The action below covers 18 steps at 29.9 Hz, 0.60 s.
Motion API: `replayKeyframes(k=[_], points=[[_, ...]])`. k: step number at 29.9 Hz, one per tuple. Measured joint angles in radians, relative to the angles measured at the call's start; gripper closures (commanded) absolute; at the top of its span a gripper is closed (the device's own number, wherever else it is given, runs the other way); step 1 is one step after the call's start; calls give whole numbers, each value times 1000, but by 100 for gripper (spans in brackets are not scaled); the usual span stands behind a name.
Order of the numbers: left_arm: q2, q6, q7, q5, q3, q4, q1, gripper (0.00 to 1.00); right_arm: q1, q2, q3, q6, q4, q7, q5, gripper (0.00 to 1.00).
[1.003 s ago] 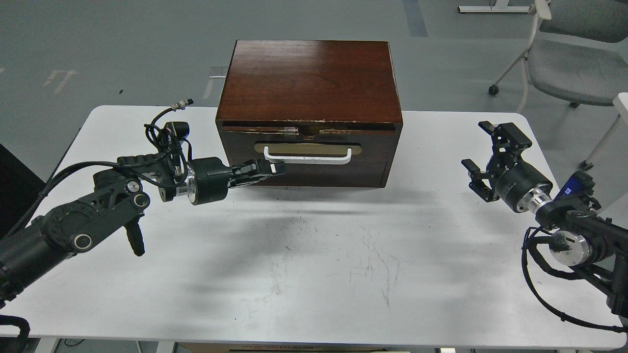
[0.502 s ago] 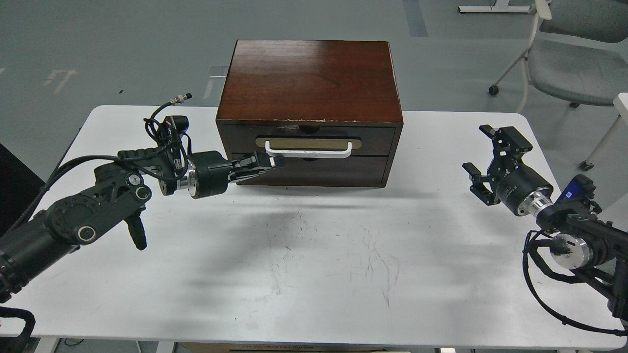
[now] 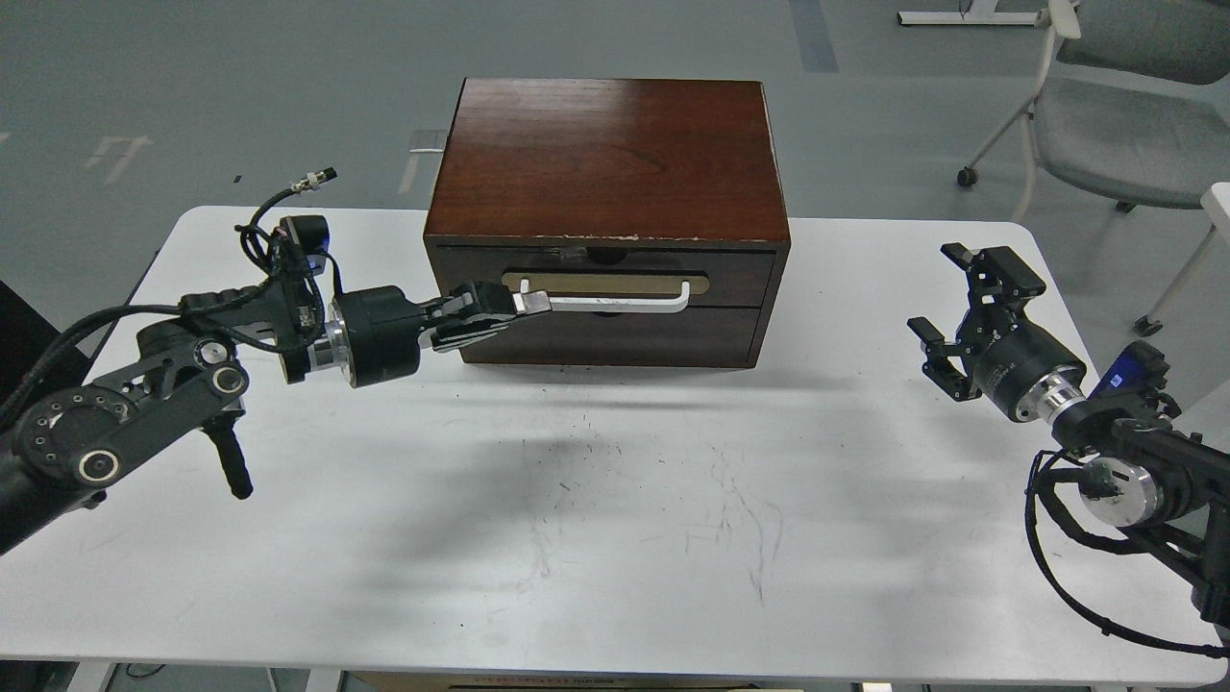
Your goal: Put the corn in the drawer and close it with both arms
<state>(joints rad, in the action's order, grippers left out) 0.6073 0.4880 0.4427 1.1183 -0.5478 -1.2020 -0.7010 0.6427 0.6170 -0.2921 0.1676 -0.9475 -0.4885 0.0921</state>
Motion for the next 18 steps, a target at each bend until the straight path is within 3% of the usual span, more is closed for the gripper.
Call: replayKeyframes(k=[3, 8, 18], points=[[57, 0, 35, -178, -7, -35, 4, 1, 0, 0, -7, 0, 1, 0, 0, 0], [125, 1, 46, -486, -17, -44, 47, 1, 0, -8, -35, -4, 3, 0, 0, 0], [82, 0, 46, -651, -307, 18, 397, 1, -1, -64, -45, -11, 11, 0, 1, 0]])
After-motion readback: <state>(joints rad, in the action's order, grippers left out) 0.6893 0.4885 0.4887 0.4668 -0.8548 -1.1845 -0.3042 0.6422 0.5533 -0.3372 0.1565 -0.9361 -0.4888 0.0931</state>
